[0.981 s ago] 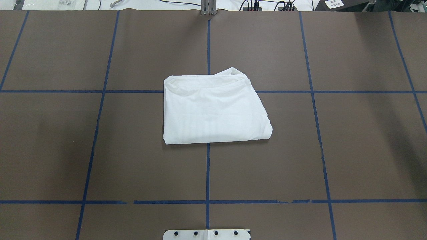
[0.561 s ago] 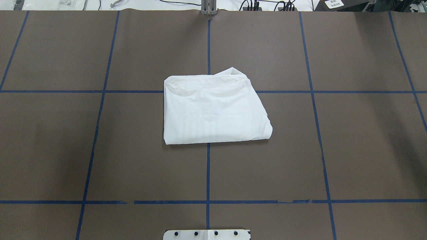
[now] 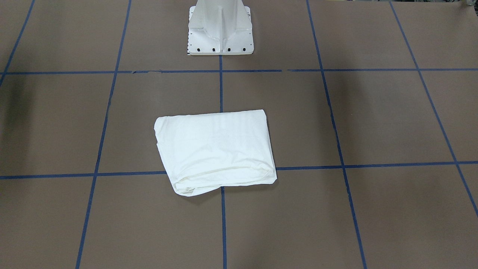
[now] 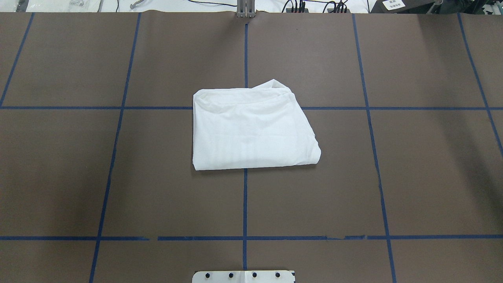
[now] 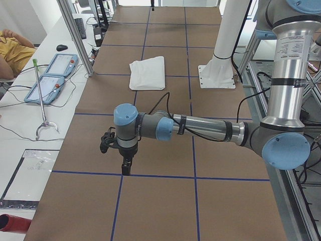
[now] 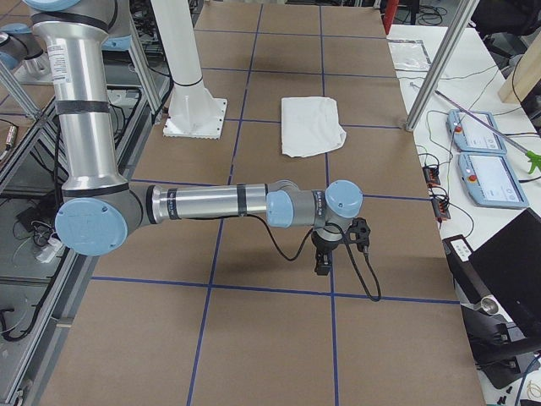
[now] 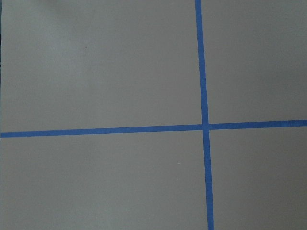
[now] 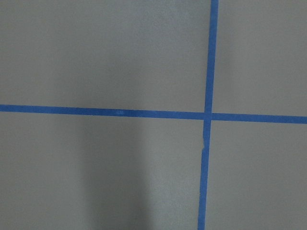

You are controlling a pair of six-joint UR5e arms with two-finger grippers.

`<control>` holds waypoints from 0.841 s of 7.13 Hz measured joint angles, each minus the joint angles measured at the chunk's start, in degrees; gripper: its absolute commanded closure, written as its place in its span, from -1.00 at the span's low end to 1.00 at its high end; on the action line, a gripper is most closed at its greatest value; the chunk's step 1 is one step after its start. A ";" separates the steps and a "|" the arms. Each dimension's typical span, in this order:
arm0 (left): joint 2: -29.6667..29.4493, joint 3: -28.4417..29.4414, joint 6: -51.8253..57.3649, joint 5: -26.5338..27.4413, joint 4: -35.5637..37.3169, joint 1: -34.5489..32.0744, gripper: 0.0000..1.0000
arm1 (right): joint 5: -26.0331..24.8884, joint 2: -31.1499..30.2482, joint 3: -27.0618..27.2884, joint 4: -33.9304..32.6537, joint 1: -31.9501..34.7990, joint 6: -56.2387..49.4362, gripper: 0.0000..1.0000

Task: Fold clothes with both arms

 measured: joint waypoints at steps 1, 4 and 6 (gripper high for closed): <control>-0.51 -0.23 -0.16 -0.08 1.08 0.14 -0.99 | 0.09 0.00 0.08 0.00 0.03 0.02 -1.00; -1.88 -0.52 -0.14 -2.14 1.32 0.25 -0.99 | 0.42 -0.04 0.19 -0.02 0.07 0.07 -1.00; -2.16 -0.62 0.04 -3.82 1.09 0.25 -0.99 | 0.45 0.06 0.31 0.01 0.07 0.06 -1.00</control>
